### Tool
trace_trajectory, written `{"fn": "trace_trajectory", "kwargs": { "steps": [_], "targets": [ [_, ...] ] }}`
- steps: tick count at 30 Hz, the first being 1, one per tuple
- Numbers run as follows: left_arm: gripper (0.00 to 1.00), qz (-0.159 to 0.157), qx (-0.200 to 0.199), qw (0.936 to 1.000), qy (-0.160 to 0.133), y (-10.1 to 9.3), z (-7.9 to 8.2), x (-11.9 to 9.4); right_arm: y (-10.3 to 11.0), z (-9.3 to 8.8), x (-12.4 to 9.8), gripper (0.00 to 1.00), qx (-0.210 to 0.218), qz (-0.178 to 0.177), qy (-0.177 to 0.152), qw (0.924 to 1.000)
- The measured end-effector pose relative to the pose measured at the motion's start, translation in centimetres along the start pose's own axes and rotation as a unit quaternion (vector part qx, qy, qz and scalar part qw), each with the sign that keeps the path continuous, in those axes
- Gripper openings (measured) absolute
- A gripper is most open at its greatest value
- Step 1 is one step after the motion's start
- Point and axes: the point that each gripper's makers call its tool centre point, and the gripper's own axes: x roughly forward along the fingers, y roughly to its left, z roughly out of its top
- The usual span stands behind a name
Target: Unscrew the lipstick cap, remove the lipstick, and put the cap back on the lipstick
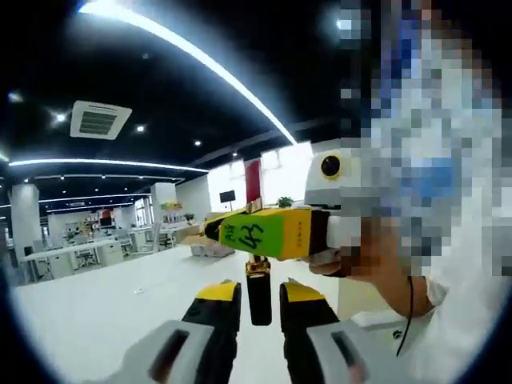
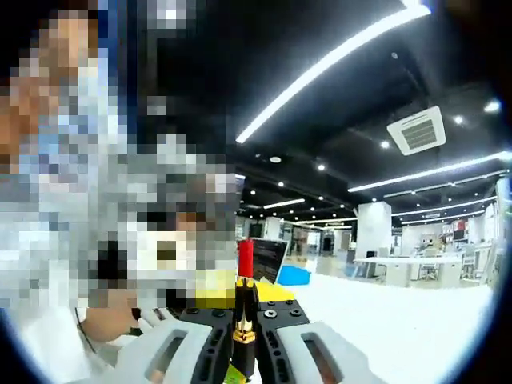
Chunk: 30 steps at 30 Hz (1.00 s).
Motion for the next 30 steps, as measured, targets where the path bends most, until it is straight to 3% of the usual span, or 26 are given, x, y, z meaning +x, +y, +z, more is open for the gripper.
{"fn": "trace_trajectory", "kwargs": {
  "steps": [11, 13, 17, 20, 22, 25, 27, 30],
  "targets": [
    [0.13, -0.072, -0.049, 0.9961, -0.013, -1.1, 0.7, -0.8, 1.1, 0.7, -0.2, 0.06, 0.056, 0.046, -0.017, 0.9973],
    [0.13, -0.099, -0.06, 0.9931, -0.018, -1.8, 1.0, -1.0, 1.9, 1.1, -0.4, 0.06, 0.074, 0.07, -0.024, 0.9945],
    [0.13, -0.172, -0.092, 0.9804, -0.027, -3.4, 1.7, -2.1, 3.8, 1.9, -0.8, 0.06, 0.11, 0.128, -0.036, 0.985],
    [0.13, -0.226, -0.125, 0.9653, -0.036, -4.7, 2.2, -2.9, 5.3, 2.6, -1.2, 0.06, 0.142, 0.176, -0.047, 0.9729],
    [0.13, -0.265, -0.152, 0.9512, -0.044, -5.7, 2.7, -3.4, 6.2, 3.0, -1.5, 0.06, 0.163, 0.207, -0.055, 0.9632],
    [0.13, -0.327, -0.2, 0.9217, -0.061, -7.4, 3.5, -4.1, 7.6, 3.9, -2.0, 0.06, 0.204, 0.26, -0.075, 0.9406],
    [0.13, -0.367, -0.23, 0.8984, -0.073, -8.4, 4.0, -4.6, 8.6, 4.2, -2.3, 0.06, 0.22, 0.288, -0.085, 0.9279],
    [0.13, -0.403, -0.257, 0.8746, -0.083, -9.4, 4.4, -5.0, 9.7, 4.7, -2.6, 0.06, 0.238, 0.317, -0.096, 0.9129]
  ]
}}
